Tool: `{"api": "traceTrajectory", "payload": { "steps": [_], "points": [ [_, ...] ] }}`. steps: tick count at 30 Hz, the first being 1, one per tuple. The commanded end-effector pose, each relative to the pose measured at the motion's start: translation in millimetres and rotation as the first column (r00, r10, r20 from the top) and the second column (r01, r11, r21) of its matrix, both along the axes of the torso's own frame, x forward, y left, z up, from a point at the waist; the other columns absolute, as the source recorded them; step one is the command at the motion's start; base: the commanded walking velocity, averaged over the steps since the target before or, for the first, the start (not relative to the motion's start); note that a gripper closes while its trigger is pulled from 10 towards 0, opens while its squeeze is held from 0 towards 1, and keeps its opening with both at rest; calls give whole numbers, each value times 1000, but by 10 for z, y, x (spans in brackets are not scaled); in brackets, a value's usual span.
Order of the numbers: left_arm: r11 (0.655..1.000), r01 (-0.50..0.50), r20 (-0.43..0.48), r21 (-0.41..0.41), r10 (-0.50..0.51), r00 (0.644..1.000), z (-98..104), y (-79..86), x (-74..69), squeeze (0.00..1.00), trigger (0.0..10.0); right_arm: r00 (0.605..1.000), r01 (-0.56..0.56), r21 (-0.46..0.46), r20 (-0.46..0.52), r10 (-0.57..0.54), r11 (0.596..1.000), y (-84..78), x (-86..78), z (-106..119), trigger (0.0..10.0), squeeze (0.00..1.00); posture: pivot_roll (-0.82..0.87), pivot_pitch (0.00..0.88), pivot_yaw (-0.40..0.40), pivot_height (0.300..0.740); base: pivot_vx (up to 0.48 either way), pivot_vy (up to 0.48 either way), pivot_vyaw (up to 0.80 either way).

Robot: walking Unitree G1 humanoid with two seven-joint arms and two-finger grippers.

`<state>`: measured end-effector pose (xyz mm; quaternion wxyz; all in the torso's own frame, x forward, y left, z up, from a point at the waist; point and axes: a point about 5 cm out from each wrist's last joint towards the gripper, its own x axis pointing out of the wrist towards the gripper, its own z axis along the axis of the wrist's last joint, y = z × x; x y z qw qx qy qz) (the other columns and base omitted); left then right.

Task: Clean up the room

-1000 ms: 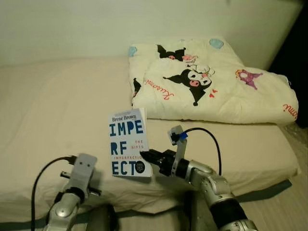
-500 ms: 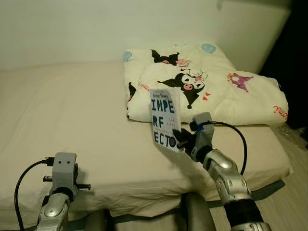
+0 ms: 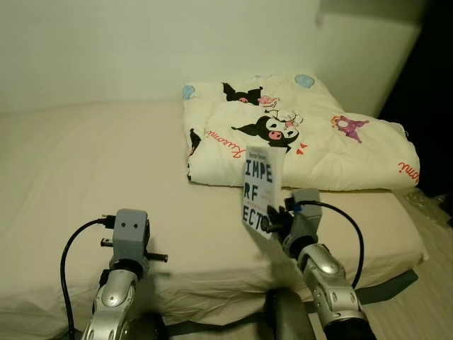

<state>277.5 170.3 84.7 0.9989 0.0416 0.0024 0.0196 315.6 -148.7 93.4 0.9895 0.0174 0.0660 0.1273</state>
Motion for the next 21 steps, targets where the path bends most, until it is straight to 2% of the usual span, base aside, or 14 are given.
{"api": "traceTrajectory", "payload": {
  "steps": [1,21],
  "points": [
    [1000,2,-2,5,-2,1000,-12,-8,-13,0,10000,999,-26,7,37,26,1000,55,1,48,10000,0,-51,88,27,605,0,0,0],
    [1000,-7,-29,6,7,1000,-61,39,-49,0,10000,996,-86,24,28,86,996,187,-52,-7,10000,0,-49,68,24,690,0,0,0]
  ]
}}
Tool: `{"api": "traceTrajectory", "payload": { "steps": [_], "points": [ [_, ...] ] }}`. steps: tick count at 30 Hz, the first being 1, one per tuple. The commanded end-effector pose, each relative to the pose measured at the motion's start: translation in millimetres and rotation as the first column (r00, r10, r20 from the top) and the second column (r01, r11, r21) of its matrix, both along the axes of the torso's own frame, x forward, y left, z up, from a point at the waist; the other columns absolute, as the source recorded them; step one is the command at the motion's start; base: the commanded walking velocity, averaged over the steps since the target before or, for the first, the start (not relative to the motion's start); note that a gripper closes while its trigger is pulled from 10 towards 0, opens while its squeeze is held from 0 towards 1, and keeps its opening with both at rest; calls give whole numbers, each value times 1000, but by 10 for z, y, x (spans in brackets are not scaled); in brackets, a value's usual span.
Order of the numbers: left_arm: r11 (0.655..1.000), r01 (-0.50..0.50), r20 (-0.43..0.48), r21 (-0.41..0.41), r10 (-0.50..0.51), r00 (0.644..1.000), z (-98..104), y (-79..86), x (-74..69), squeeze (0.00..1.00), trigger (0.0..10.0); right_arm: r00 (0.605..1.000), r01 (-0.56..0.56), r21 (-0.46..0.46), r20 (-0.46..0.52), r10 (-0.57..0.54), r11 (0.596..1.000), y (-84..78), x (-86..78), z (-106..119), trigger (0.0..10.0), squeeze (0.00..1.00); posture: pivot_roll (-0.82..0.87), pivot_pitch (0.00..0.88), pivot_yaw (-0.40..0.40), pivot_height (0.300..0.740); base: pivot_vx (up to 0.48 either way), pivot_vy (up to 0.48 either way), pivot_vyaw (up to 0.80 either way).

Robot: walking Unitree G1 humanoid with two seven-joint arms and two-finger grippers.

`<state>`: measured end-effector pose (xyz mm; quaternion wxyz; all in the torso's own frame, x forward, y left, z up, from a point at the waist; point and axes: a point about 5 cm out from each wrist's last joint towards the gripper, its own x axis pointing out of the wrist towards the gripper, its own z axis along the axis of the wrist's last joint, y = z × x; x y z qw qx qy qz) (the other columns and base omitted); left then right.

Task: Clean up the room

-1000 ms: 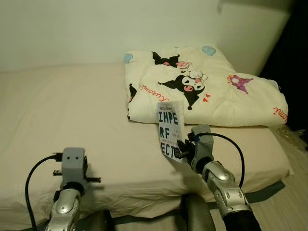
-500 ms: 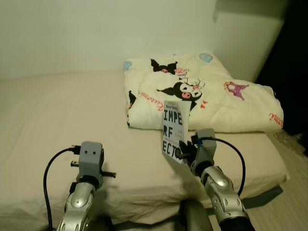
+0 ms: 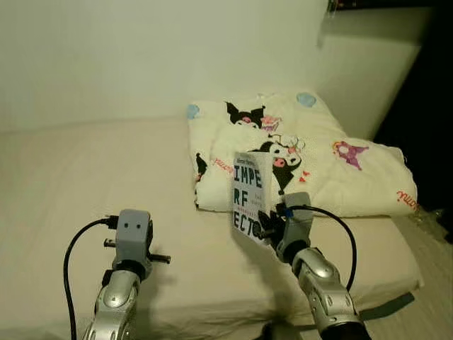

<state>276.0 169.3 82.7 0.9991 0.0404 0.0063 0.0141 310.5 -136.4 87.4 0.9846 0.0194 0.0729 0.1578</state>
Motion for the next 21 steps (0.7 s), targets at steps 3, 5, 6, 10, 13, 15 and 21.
{"api": "traceTrajectory", "payload": {
  "steps": [3,5,6,10,13,15,21],
  "points": [
    [1000,-21,-23,7,21,1000,-48,53,-36,0,10000,999,-26,20,39,25,999,69,-4,51,10000,0,-49,68,24,695,0,0,0],
    [1000,-26,-25,-3,26,999,-52,70,-44,0,10000,999,-35,19,36,35,999,90,-14,39,10000,0,-49,68,24,710,0,0,0],
    [1000,-26,-25,-3,26,999,-52,70,-44,0,10000,999,-35,19,36,35,999,90,-14,39,10000,0,-49,68,24,710,0,0,0],
    [999,-29,-17,-18,29,999,-40,85,-51,0,10000,998,-47,18,33,46,999,112,-21,30,10000,0,-45,61,19,725,0,0,0],
    [999,-34,-7,-30,33,999,-30,92,-51,0,10000,998,-61,17,33,61,998,132,-19,30,10000,0,-45,61,18,740,0,0,0],
    [999,-34,-4,-33,34,999,-28,93,-52,0,10000,997,-66,16,33,66,998,138,-20,31,10000,0,-45,61,18,740,0,0,0],
    [997,-55,-5,-52,55,998,-31,117,-54,0,10000,995,-87,43,51,85,995,180,-23,59,10000,0,-43,62,16,740,0,0,0]
  ]
}}
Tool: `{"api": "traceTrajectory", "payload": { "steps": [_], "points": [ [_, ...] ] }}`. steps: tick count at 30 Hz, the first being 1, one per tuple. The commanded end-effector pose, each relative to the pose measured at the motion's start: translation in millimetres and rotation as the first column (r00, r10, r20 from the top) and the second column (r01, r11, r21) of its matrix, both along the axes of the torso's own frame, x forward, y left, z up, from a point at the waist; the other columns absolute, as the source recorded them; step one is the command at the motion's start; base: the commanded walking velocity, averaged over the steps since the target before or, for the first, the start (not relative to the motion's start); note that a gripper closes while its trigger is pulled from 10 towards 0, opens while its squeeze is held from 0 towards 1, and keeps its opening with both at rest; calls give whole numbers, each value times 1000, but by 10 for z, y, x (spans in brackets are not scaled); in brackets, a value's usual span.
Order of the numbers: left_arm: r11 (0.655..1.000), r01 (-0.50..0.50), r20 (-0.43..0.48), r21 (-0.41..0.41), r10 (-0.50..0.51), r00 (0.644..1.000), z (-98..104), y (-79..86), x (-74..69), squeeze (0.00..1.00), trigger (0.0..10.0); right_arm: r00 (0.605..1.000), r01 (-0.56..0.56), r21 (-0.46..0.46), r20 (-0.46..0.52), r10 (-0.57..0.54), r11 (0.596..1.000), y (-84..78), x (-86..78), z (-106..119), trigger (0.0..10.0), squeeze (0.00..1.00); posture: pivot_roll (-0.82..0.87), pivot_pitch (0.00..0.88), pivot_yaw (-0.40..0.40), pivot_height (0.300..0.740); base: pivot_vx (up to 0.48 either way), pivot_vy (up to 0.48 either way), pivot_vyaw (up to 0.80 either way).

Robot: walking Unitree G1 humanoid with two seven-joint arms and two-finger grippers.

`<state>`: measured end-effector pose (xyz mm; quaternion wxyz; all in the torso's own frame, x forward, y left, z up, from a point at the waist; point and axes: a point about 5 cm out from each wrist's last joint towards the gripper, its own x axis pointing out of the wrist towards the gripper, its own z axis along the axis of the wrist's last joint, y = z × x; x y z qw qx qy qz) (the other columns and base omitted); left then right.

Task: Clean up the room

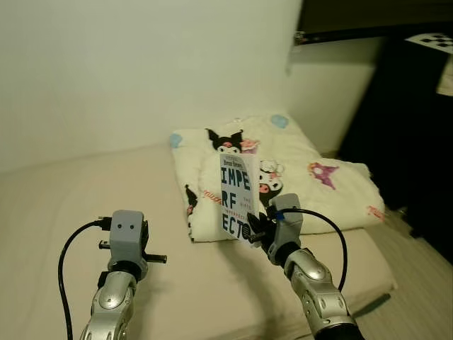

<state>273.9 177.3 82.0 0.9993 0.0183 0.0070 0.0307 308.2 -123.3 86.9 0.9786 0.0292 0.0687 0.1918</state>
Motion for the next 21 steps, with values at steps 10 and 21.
{"api": "traceTrajectory", "payload": {
  "steps": [10,21],
  "points": [
    [999,-31,-17,-29,30,999,-49,46,-56,0,10000,999,-10,-96,30,13,995,67,15,-18,10000,0,-41,83,6,740,0,0,0],
    [1000,-23,-13,-17,23,1000,-47,21,-67,0,10000,1000,-9,-146,10,11,989,68,10,-86,10000,0,-36,89,1,740,0,0,0]
  ]
}}
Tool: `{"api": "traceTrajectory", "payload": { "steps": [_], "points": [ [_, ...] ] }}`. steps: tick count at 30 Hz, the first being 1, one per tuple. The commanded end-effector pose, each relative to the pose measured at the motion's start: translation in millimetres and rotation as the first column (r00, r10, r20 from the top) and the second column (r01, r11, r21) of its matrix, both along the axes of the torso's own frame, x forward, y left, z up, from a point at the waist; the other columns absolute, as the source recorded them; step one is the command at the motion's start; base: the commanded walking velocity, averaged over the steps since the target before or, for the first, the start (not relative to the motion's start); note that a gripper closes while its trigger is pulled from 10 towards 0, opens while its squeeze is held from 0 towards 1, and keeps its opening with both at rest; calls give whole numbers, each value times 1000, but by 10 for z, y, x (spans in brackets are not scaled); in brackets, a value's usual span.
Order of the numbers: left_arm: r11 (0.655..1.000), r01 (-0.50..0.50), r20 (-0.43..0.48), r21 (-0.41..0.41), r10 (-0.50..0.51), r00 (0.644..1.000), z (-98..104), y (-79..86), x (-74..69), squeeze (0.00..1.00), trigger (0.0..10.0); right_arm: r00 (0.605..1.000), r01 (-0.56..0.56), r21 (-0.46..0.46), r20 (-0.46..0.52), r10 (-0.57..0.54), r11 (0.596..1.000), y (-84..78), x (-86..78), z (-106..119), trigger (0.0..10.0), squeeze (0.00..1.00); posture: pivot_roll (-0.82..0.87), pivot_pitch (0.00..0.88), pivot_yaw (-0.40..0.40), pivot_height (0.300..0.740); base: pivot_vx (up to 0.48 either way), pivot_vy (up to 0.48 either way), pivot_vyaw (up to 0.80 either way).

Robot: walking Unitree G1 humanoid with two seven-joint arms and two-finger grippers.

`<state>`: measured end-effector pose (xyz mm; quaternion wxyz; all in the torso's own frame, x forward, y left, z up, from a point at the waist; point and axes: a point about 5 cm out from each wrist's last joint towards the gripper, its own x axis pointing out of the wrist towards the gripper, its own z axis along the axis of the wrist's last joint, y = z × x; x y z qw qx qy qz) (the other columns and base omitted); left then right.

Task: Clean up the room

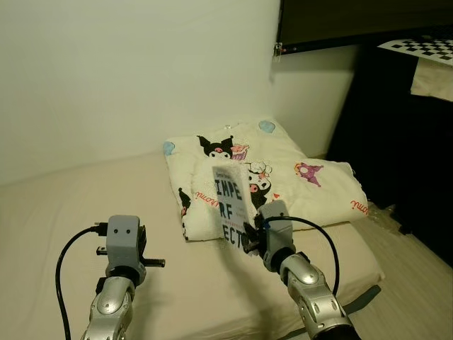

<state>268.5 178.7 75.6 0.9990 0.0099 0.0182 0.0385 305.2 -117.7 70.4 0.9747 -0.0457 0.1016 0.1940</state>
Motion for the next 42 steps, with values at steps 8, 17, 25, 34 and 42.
{"api": "traceTrajectory", "payload": {
  "steps": [8,17,25,34,42],
  "points": [
    [1000,-1,3,11,1,1000,26,-21,-5,0,10000,998,22,10,59,-22,1000,-19,61,100,10000,0,-36,91,2,740,0,-360,438],
    [1000,-19,-9,14,19,1000,12,8,-6,0,10000,998,17,12,56,-18,1000,-4,59,89,10000,0,-36,93,7,740,0,-474,800],
    [999,-37,-47,-8,37,998,-40,40,-14,0,10000,999,20,14,47,-21,1000,-4,59,76,10000,0,-36,93,7,740,0,-97,652],
    [1000,-27,-48,-4,27,998,-35,35,-13,0,10000,999,27,33,31,-28,999,-15,60,56,10000,0,-31,99,5,740,0,0,0],
    [1000,-2,-39,31,3,999,-5,19,9,0,10000,999,19,36,33,-20,999,-5,44,41,10000,0,-32,99,9,740,0,0,0]
  ]
}}
